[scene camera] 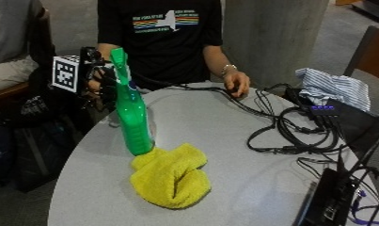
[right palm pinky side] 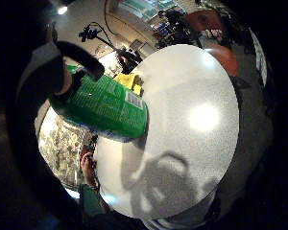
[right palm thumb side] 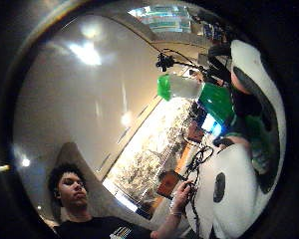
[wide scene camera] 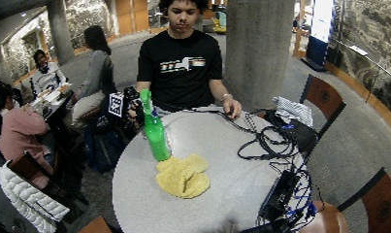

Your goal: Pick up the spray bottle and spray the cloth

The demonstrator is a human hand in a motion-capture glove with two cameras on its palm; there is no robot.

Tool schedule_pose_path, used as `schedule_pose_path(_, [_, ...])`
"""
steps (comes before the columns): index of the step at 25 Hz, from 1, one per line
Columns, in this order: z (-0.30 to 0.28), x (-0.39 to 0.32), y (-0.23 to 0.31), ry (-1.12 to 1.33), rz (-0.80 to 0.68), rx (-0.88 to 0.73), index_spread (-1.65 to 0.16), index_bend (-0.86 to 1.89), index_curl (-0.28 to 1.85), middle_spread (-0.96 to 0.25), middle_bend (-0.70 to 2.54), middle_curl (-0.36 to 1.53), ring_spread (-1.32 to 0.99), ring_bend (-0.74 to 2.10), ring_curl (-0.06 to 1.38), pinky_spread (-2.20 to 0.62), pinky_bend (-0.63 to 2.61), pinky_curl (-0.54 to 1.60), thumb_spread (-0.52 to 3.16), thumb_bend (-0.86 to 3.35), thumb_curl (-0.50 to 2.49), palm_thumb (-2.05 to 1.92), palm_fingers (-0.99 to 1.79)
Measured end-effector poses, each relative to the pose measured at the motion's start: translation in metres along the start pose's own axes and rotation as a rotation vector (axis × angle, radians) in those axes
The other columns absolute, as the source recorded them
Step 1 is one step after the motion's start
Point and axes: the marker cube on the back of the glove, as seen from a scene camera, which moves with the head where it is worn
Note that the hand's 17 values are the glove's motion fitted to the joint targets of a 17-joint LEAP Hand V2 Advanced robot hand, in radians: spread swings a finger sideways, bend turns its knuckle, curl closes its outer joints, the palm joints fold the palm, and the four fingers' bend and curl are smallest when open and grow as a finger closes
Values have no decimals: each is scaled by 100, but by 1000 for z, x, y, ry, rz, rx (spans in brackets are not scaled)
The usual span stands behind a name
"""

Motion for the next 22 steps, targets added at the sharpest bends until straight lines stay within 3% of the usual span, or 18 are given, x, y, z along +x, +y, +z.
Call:
schedule_pose_path(11, [6,-1,2,50,-1,-145,-27,8,36,1,17,45,2,31,42,12,53,43,82,-7,49,87,52])
schedule_pose_path(22, [10,-2,1,66,4,-178,-34,10,27,6,17,39,10,30,35,26,57,39,94,-4,43,75,40])
